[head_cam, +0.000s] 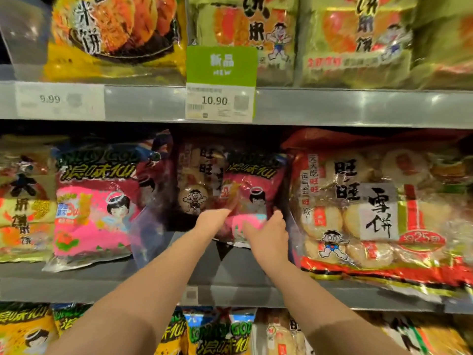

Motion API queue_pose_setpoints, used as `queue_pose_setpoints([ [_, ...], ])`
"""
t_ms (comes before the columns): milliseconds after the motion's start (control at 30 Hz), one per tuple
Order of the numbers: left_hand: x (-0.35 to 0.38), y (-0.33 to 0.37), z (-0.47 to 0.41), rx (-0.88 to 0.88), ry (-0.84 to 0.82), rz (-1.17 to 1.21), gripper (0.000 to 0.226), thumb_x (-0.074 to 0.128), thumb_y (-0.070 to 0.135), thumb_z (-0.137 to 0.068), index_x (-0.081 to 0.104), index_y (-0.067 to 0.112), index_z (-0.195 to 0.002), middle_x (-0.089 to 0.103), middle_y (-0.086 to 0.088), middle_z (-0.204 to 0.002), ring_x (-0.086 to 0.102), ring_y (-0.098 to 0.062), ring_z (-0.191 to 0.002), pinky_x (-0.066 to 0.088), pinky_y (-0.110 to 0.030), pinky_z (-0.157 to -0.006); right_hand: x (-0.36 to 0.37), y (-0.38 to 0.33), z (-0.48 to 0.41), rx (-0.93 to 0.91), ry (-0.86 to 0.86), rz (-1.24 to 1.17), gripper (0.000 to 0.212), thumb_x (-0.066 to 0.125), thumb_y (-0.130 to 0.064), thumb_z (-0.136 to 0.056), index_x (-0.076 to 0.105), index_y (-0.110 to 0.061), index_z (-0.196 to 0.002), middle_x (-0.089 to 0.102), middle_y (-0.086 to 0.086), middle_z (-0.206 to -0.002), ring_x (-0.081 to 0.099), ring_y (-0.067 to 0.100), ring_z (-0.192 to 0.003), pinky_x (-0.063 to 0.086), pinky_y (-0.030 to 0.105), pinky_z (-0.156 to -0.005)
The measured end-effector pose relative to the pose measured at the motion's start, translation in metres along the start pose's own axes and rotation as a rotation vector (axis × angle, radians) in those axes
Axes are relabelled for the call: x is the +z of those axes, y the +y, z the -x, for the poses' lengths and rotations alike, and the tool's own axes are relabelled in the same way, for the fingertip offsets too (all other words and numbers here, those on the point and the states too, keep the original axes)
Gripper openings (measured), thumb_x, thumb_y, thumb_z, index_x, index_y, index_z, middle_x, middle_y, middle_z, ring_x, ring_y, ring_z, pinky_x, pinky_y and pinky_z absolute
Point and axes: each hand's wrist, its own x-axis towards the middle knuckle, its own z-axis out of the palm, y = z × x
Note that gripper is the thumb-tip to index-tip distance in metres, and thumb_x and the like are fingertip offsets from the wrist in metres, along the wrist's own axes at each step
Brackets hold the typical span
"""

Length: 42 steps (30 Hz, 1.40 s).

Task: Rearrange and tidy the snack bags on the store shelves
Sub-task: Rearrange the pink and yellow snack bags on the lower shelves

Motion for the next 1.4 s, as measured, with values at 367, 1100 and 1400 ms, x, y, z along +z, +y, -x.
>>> queue_pose_setpoints([
  [367, -0.033, 0.002, 0.059, 0.162, -0.01, -0.074, 0.11, 0.068, 0.07, -0.056, 0.025, 0.012, -0.14, 0.053, -0.007, -0.13, 0.059, -0.023, -0.111, 0.049, -0.039, -0.095, -0.024, -0.002, 0.047, -0.187, 0.049, -0.281, 0.051, 0.067, -0.037, -0.081, 0.046, -0.022, -0.125, 0.044, -0.003, -0.118, 0.043, -0.002, -0.086, 0.032, 0.026, -0.079],
  [1100, -0.285, -0.121, 0.188, 0.289, 0.384, 0.218, 0.079, 0.081, 0.04, -0.065, 0.042, 0.026, -0.132, 0.066, -0.004, -0.105, 0.065, -0.016, -0.087, 0.056, -0.023, -0.071, 0.11, -0.137, 0.207, -0.571, -0.447, -0.238, 0.055, 0.053, -0.043, -0.091, 0.038, -0.018, -0.139, 0.04, 0.001, -0.139, 0.039, 0.016, -0.128, 0.027, 0.023, -0.097],
  [1400, -0.381, -0.174, 0.179, 0.249, 0.621, 0.13, 0.099, 0.078, 0.064, -0.046, 0.038, 0.042, -0.133, 0.067, -0.001, -0.111, 0.068, -0.02, -0.093, 0.056, -0.043, -0.083, 0.194, -0.194, 0.196, -0.442, -0.583, -0.207, 0.049, 0.042, -0.044, -0.095, 0.04, -0.019, -0.138, 0.048, 0.001, -0.138, 0.051, 0.021, -0.116, 0.039, 0.033, -0.095],
])
